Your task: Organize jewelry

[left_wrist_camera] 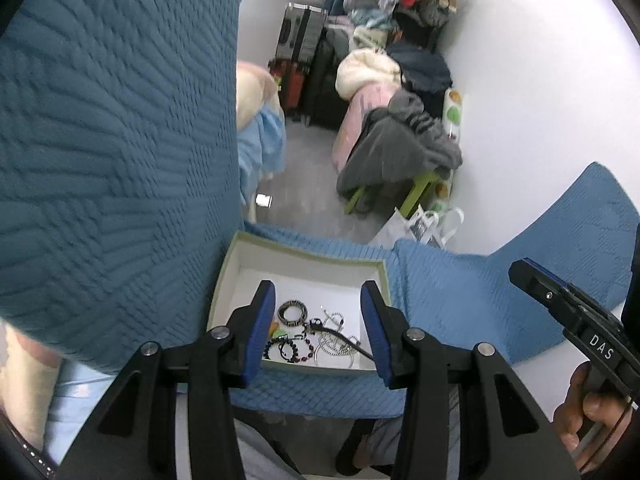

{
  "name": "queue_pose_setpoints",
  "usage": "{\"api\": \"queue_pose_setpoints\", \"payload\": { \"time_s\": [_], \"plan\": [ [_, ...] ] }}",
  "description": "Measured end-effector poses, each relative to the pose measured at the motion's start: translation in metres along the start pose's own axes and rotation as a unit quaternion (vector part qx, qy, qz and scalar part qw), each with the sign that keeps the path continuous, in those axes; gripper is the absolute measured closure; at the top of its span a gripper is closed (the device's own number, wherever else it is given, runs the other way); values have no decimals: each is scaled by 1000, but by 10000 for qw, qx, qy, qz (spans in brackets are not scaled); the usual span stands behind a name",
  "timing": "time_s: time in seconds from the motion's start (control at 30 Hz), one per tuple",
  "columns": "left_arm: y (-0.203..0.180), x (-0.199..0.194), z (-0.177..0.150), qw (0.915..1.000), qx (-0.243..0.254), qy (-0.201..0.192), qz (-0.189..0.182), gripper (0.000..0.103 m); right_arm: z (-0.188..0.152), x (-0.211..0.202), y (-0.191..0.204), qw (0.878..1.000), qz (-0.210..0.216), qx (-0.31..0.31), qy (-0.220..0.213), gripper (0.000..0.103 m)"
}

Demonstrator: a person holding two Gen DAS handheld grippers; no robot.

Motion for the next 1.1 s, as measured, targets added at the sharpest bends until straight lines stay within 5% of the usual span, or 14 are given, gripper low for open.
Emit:
{"api": "queue_pose_setpoints", "payload": {
  "time_s": [0.47,1.1],
  "plan": [
    [-25,-55,-1,9988,272,-390,107,57,-10,-63,5,9988,-188,97,-438,75],
    [-37,-57,-28,9990,377,-170,145,52,-64,-68,-6,9987,-347,298,-214,75]
  ]
}}
Point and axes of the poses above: each gripper's, at about its wrist camera, not at the fingertips, and x roughly the way its jaws point, y to its left, z to its top, the point moved 6 cm from there along x, roughly the way its jaws point, and after that the axes turned 14 degrees about x, right-handed, at the moved point
